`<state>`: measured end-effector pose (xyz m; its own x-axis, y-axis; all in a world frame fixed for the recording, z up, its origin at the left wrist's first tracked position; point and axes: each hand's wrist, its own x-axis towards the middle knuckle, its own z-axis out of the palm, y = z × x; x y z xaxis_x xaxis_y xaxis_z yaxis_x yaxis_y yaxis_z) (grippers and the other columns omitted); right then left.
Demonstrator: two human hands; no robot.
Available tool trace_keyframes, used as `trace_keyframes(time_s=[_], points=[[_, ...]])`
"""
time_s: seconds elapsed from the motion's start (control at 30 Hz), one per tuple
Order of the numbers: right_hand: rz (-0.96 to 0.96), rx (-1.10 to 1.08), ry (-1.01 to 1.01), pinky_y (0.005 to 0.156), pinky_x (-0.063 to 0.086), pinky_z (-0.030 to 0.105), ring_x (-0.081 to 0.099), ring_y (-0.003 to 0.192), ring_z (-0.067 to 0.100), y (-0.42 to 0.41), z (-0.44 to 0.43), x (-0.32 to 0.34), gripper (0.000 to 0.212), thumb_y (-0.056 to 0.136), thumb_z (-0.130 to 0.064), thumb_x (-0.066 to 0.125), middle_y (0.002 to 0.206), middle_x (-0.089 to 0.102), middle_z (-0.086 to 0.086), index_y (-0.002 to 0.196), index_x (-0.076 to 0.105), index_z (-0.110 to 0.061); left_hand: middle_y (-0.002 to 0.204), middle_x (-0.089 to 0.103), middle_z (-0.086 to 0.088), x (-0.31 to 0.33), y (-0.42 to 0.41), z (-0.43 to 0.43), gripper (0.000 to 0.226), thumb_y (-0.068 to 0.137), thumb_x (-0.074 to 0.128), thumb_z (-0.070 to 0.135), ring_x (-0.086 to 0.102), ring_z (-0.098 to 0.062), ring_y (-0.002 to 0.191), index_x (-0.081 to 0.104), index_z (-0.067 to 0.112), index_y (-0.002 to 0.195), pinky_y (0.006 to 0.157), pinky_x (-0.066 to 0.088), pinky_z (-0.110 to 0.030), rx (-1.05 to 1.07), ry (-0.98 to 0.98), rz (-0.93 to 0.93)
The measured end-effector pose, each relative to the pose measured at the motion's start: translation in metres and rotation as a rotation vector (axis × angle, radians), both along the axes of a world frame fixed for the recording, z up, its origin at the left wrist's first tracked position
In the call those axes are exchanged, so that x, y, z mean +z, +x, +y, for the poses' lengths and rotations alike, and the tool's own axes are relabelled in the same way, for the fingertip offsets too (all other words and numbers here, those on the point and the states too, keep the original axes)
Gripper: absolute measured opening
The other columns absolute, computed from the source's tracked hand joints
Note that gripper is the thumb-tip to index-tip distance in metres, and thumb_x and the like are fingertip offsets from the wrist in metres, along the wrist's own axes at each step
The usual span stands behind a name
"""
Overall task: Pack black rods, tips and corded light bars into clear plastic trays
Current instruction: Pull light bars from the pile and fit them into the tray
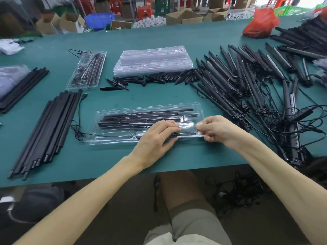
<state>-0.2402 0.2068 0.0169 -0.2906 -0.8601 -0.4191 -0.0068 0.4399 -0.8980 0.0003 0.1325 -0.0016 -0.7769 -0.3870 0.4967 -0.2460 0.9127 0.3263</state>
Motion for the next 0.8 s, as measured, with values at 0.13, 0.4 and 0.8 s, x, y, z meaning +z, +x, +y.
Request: trace_keyframes(time_s=[0.13,0.4,0.8], points=[[0.011,-0.01,-0.004,0.046,0.042,0.023,0.048,0.043,0.011,0.0,0.0,0.0,0.01,0.091,-0.008,0.07,0.07,0.06,0.009,0.086,0.061,-0.005,0.126,0.064,-0.008,0.001,-0.001,0.0,0.027,0.096,0.067,0.011,0.056,-0.025,0.127,0.067,0.004,0.122,0.108,0.044,-0.041,0.004,-0.001,-0.008],[0.094,-0.012,-0.045,0.047,0.044,0.021,0.05,0.044,0.011,-0.004,-0.005,0.014,0.012,0.092,-0.01,0.069,0.065,0.06,0.003,0.082,0.064,-0.007,0.153,0.046,-0.004,0.009,0.018,-0.021,0.052,0.095,0.065,0.005,0.041,-0.019,0.144,0.05,0.007,0.145,0.12,0.03,-0.045,-0.026,-0.19,-0.168],[0.355,-0.11,-0.062,0.043,0.042,0.024,0.052,0.042,0.014,-0.016,-0.001,0.009,0.018,0.097,-0.009,0.06,0.064,0.062,0.01,0.086,0.065,0.005,0.159,0.037,-0.009,0.007,0.096,-0.058,0.062,0.098,0.056,0.005,0.036,-0.028,0.147,0.032,0.009,0.156,0.12,0.031,-0.044,0.323,-0.285,-0.451]])
